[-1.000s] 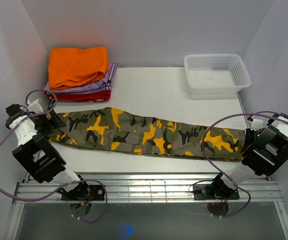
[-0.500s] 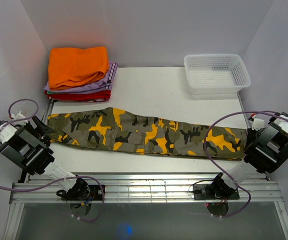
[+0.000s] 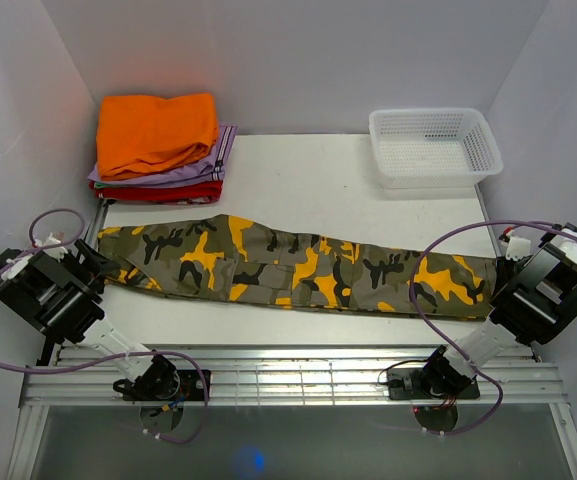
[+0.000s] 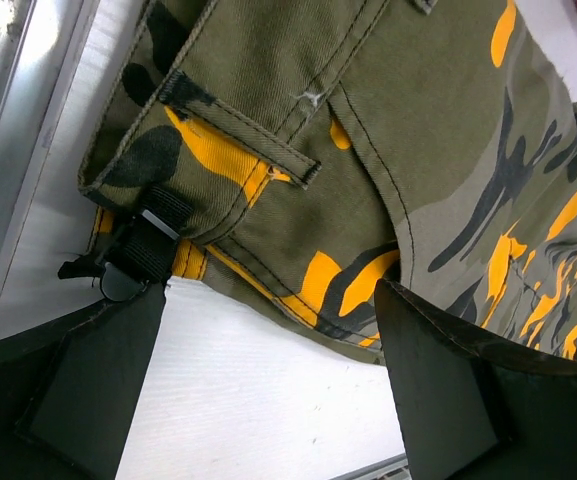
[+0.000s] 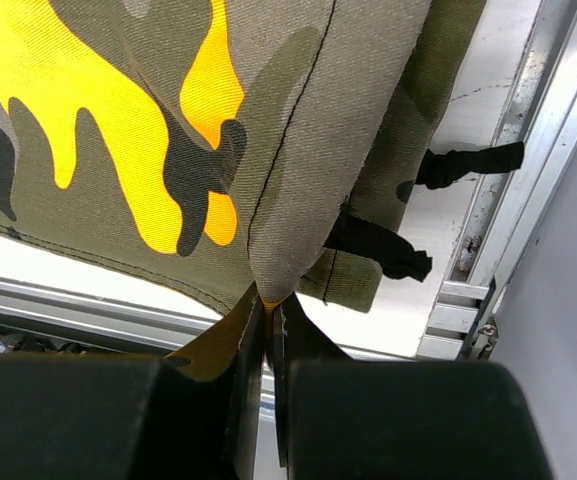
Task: Fold and stack the trousers
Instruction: Fold the trousers
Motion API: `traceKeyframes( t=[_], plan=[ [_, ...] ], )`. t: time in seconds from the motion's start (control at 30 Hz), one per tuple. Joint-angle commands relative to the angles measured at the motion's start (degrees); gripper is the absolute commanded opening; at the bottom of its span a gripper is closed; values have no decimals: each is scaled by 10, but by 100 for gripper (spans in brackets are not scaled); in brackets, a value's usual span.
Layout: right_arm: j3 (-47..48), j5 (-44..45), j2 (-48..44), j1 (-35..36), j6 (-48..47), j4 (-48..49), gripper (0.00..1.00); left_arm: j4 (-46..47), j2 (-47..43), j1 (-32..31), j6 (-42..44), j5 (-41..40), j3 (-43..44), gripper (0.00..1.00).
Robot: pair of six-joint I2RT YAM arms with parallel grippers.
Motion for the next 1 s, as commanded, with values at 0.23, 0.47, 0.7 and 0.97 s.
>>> traceKeyframes(
  t=[0.23, 0.47, 0.7, 0.97],
  plan=[
    [24, 9, 4, -6, -4, 2, 8, 46, -20, -6, -38, 43, -25, 98],
    [24, 9, 3, -6, -7, -2, 8, 12, -63, -6, -32, 57, -3, 98],
    [20, 8, 0, -6, -9, -1, 8, 25, -40, -7, -47, 55, 10, 98],
    [22, 12, 5, -6, -8, 0, 8, 98, -19, -14, -89, 13, -25, 98]
  ],
)
